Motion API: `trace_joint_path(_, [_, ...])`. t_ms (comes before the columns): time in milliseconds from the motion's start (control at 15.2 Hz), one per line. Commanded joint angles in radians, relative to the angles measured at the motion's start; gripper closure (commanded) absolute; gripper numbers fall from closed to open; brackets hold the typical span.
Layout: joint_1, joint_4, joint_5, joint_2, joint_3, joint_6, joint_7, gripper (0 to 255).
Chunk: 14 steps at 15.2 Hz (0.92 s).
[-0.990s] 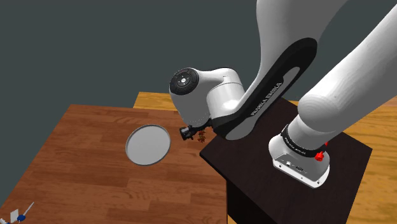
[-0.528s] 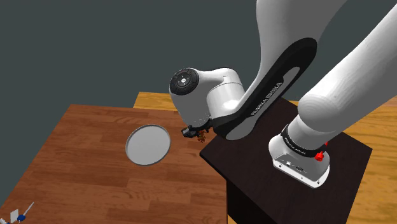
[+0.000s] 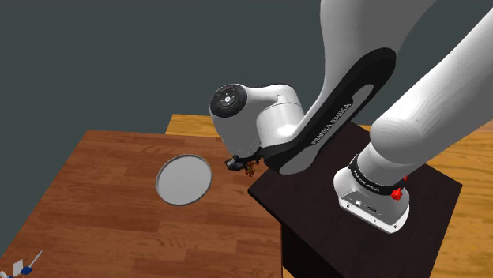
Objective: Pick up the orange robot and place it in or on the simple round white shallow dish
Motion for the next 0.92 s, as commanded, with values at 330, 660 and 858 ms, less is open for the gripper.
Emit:
trace_joint_path(330, [0.126, -0.007, 0.299, -0.179, -0.064, -0.093, -0.228, 255])
trace_joint_path(660, [0.202, 0.004, 0.399, -0.279, -0.128, -0.185, -0.313, 255])
trace_joint_path(858, [0.235, 0.014, 0.434, -0.330, -0.161, -0.242, -0.348, 255])
